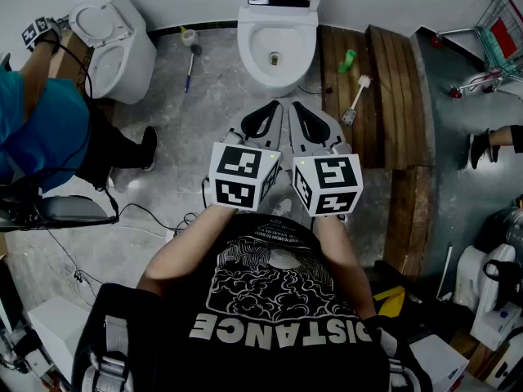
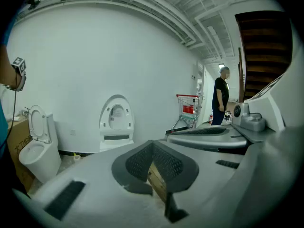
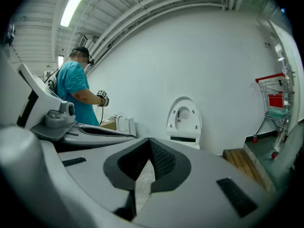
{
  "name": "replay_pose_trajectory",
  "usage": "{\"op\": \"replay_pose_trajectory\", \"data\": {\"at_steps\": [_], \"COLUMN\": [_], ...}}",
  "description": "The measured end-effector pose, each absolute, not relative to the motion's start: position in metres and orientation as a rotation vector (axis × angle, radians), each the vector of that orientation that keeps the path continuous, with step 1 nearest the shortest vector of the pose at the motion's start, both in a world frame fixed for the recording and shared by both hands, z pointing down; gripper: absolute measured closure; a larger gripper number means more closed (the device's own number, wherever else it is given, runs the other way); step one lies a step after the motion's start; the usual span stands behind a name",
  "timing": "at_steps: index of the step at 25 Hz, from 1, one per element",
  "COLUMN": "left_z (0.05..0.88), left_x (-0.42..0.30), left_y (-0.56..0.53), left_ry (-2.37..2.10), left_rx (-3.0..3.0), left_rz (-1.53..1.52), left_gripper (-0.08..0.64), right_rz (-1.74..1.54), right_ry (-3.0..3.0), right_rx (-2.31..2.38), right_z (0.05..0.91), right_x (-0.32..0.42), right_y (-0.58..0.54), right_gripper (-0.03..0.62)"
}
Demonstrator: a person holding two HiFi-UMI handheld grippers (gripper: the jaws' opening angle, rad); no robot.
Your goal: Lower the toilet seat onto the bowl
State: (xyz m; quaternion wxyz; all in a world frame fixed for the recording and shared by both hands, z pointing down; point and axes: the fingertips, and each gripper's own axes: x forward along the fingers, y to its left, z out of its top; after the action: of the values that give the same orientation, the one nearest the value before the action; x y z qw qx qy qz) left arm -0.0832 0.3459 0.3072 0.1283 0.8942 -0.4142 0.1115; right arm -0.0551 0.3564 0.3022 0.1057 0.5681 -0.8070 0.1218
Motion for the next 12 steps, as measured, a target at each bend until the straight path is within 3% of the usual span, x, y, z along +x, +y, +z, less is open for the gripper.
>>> {"op": "replay_pose_trajectory", "data": {"at_steps": [12], "left_z": [0.320], "left_x": [-0.048], "left_y": [0.348], "left_ry": [-1.205], "left_rx": [2.572], "left_rz": [0.375], "left_gripper": [0.551], "right_rz": [0.391], "right_ry": [-2.394], "right_rx": [1.635], "right_z": [0.314], "right_x": [-0.022], "right_y": [0.359], "right_gripper": [0.574]}}
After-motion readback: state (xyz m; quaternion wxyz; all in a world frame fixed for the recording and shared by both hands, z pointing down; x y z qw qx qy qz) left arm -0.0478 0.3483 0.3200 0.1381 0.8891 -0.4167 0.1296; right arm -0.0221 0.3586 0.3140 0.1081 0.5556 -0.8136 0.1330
